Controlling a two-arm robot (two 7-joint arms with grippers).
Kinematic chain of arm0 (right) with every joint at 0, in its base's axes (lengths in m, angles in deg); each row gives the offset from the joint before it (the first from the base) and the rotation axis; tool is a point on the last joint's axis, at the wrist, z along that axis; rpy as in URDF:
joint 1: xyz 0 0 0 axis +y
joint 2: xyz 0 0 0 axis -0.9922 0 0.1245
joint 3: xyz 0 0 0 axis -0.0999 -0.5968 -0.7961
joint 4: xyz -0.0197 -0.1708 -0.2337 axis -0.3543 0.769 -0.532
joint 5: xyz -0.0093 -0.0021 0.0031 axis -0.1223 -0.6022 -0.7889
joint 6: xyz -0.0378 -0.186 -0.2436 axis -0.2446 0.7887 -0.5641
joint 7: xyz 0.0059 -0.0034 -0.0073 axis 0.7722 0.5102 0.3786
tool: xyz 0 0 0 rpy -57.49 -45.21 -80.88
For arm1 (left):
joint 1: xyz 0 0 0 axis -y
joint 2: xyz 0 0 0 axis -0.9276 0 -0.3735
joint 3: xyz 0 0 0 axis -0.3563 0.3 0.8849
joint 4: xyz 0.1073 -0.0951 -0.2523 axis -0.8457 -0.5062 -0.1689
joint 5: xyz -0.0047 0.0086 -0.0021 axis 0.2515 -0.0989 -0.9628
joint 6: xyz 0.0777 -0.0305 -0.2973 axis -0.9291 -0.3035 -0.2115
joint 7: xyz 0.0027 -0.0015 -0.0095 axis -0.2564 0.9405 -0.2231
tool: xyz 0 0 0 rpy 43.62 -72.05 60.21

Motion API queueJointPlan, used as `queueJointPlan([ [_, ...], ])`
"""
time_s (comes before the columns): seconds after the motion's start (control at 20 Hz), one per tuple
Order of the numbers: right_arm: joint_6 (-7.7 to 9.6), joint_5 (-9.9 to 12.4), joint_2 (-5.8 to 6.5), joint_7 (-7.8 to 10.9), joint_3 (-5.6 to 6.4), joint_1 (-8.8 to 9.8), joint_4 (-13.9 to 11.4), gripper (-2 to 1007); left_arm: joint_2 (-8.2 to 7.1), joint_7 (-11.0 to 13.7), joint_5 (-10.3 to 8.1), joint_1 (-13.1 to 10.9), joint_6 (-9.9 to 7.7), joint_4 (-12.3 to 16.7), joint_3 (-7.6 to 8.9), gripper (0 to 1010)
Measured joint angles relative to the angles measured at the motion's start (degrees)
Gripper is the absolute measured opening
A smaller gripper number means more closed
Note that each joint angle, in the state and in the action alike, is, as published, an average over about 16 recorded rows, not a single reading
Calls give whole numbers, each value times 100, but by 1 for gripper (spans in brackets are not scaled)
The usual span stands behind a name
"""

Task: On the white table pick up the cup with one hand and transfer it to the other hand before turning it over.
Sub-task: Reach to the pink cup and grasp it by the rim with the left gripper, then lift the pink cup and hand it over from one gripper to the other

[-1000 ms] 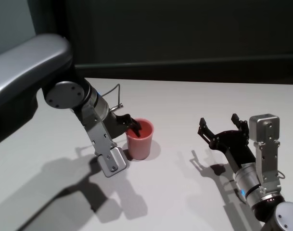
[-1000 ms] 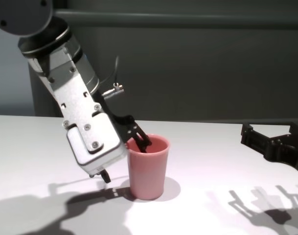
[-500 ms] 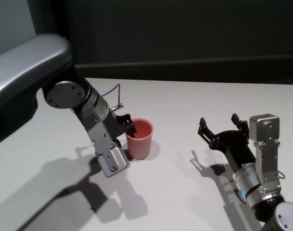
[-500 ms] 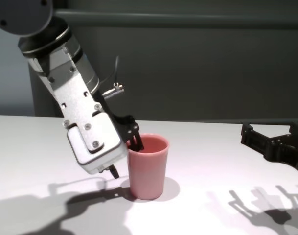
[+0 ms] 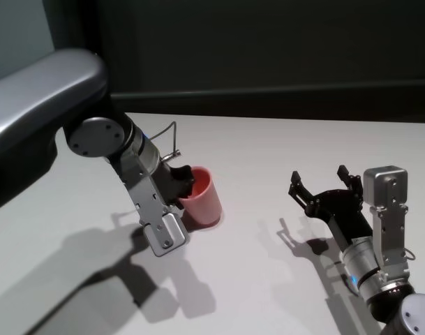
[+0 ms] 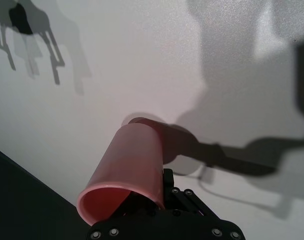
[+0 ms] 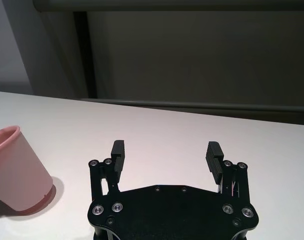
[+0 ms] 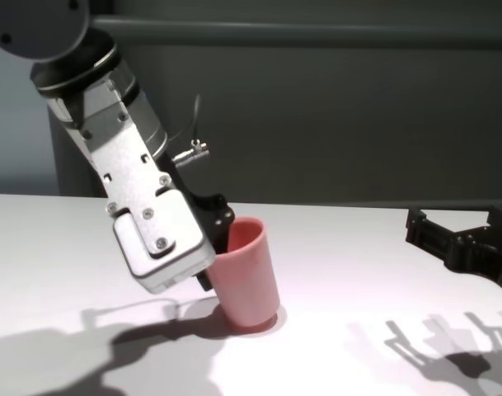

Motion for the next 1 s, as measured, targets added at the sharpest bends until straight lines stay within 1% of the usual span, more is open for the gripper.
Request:
queueJointPlan([
  [0.15, 0, 0, 0, 0, 0, 0, 0, 1002, 0, 0, -1, -1, 0, 0, 1, 95],
  [0.35, 0, 0, 0, 0, 0, 0, 0, 1002, 0, 0, -2, -1, 0, 0, 2, 55],
  [1.0, 0, 0, 0, 0, 0, 0, 0, 1002, 1, 0, 0, 3, 4, 1, -4, 47],
])
